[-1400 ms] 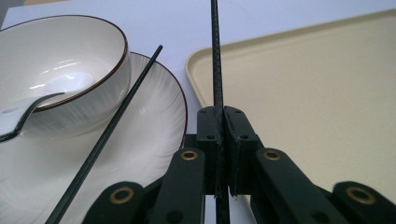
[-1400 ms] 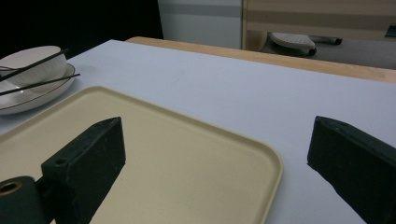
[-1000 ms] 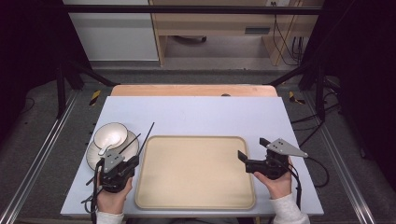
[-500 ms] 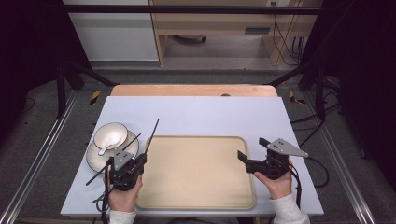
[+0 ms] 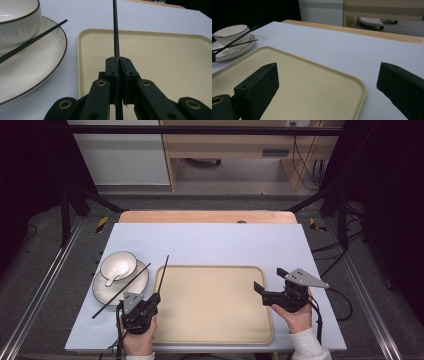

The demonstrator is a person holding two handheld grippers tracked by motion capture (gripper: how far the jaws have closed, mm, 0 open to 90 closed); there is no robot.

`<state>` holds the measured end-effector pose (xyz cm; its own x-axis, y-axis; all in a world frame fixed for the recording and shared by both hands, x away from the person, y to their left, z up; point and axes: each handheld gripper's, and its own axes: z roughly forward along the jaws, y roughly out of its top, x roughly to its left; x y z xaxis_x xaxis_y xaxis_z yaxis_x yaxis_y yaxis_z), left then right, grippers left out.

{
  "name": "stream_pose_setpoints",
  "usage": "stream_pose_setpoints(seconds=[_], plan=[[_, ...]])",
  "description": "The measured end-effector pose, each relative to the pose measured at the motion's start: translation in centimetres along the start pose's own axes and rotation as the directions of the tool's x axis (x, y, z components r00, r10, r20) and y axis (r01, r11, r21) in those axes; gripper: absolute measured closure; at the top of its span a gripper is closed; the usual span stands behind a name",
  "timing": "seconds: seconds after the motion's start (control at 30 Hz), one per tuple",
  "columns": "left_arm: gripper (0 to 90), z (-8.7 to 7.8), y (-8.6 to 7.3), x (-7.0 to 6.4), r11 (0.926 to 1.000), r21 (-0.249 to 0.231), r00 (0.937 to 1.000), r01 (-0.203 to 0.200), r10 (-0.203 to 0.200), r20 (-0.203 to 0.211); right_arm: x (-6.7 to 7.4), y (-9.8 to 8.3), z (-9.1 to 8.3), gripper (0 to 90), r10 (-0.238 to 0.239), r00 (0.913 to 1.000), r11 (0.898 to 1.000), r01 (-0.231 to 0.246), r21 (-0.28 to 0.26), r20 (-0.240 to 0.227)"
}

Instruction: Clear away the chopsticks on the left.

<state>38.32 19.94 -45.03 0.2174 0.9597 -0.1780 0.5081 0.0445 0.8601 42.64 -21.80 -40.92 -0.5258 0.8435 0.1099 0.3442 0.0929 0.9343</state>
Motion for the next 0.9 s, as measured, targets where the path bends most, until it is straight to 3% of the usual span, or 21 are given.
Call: stream_pose_setpoints(seconds=[0.37, 0.9], plan=[[85.5, 1.3, -2.0, 0.3, 0.9991, 0.032, 0.9989, 0.029, -0.028, -0.037, 0.0, -0.2, 0.3, 4.2, -0.005, 1.0, 1.0, 0.004, 0.01, 0.003], [85.5, 2.4, -2.5, 0.3, 0.9951, 0.098, 0.9971, 0.011, -0.003, -0.076, 0.0, -0.2, 0.4, 4.2, -0.006, 1.0, 1.0, 0.006, 0.013, 0.005]])
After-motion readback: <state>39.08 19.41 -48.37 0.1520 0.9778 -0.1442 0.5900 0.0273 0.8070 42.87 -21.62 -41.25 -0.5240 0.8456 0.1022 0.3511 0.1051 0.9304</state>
